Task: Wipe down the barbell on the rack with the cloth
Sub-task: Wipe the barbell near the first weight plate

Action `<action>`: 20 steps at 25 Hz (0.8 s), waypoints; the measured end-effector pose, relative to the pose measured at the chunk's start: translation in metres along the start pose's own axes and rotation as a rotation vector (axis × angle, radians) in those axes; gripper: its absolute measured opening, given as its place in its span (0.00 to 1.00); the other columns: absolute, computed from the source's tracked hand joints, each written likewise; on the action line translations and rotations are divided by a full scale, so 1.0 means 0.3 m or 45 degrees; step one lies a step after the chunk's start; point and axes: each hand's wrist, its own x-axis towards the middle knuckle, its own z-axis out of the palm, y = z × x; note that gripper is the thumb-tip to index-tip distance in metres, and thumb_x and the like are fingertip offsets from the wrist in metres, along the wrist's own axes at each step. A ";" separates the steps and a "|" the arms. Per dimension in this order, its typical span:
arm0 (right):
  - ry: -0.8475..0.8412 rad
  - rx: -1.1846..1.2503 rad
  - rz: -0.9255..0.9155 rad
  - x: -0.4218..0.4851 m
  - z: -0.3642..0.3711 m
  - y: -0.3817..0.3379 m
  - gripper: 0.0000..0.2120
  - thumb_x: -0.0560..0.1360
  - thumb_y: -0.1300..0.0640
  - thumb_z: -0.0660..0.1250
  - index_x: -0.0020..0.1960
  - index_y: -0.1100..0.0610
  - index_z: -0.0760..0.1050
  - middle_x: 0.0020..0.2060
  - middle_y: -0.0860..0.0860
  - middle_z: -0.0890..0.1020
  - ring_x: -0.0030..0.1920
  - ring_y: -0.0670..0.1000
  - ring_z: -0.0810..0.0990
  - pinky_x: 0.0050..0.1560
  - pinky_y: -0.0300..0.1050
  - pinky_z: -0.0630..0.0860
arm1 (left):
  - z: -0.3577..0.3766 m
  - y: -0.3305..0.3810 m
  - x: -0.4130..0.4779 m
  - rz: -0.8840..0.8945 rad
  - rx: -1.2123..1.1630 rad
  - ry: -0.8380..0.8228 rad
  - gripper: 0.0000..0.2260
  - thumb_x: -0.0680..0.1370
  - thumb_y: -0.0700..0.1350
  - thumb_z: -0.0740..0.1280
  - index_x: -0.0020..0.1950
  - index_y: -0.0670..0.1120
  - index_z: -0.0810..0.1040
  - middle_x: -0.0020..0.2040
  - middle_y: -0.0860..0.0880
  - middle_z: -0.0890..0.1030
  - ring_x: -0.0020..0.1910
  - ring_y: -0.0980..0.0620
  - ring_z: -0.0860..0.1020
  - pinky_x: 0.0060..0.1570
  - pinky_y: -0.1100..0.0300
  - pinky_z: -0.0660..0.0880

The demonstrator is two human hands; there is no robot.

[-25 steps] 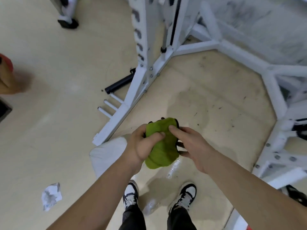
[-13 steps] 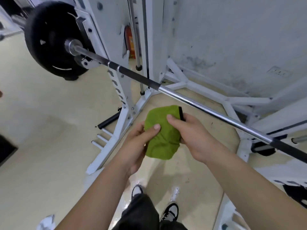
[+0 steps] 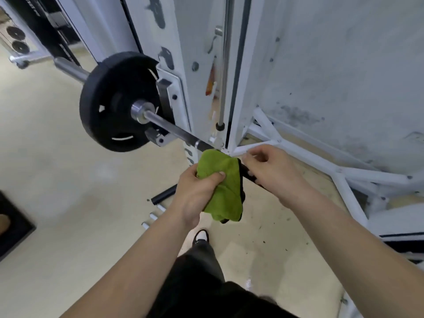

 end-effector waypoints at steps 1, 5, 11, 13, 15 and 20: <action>-0.035 0.074 0.007 0.042 0.044 -0.045 0.10 0.78 0.48 0.69 0.56 0.50 0.80 0.45 0.47 0.84 0.47 0.49 0.84 0.51 0.51 0.82 | -0.034 0.042 0.045 0.007 0.038 -0.003 0.12 0.76 0.43 0.75 0.59 0.49 0.80 0.50 0.46 0.88 0.46 0.47 0.87 0.45 0.49 0.85; -0.047 0.173 -0.031 0.190 0.180 -0.232 0.18 0.77 0.47 0.72 0.65 0.49 0.76 0.47 0.46 0.81 0.48 0.48 0.82 0.58 0.55 0.81 | -0.176 0.190 0.181 -0.026 0.103 0.071 0.16 0.76 0.41 0.73 0.60 0.51 0.74 0.50 0.46 0.85 0.45 0.49 0.86 0.37 0.56 0.81; 0.029 0.164 -0.208 0.388 0.294 -0.420 0.45 0.67 0.36 0.77 0.78 0.45 0.61 0.70 0.45 0.73 0.68 0.48 0.74 0.67 0.52 0.76 | -0.428 0.362 0.332 0.502 0.425 0.639 0.17 0.72 0.48 0.76 0.59 0.53 0.77 0.50 0.54 0.83 0.47 0.52 0.82 0.50 0.51 0.81; 0.091 0.175 -0.226 0.446 0.327 -0.455 0.57 0.63 0.31 0.77 0.82 0.47 0.53 0.78 0.47 0.65 0.76 0.48 0.66 0.75 0.54 0.68 | -0.453 0.352 0.401 0.717 0.815 0.737 0.21 0.73 0.48 0.74 0.66 0.53 0.76 0.56 0.53 0.80 0.52 0.50 0.78 0.52 0.54 0.76; 0.130 0.220 -0.203 0.487 0.349 -0.484 0.63 0.63 0.33 0.79 0.83 0.49 0.43 0.82 0.45 0.54 0.81 0.47 0.54 0.80 0.49 0.56 | -0.425 0.286 0.486 0.746 1.171 0.591 0.22 0.72 0.48 0.73 0.66 0.51 0.79 0.61 0.45 0.77 0.59 0.40 0.75 0.56 0.48 0.77; 0.224 0.274 -0.284 0.593 0.382 -0.511 0.63 0.60 0.36 0.82 0.83 0.50 0.49 0.80 0.46 0.59 0.79 0.44 0.60 0.79 0.49 0.61 | -0.424 0.189 0.611 0.665 1.489 0.485 0.27 0.69 0.49 0.73 0.69 0.53 0.76 0.64 0.43 0.75 0.63 0.35 0.70 0.54 0.39 0.77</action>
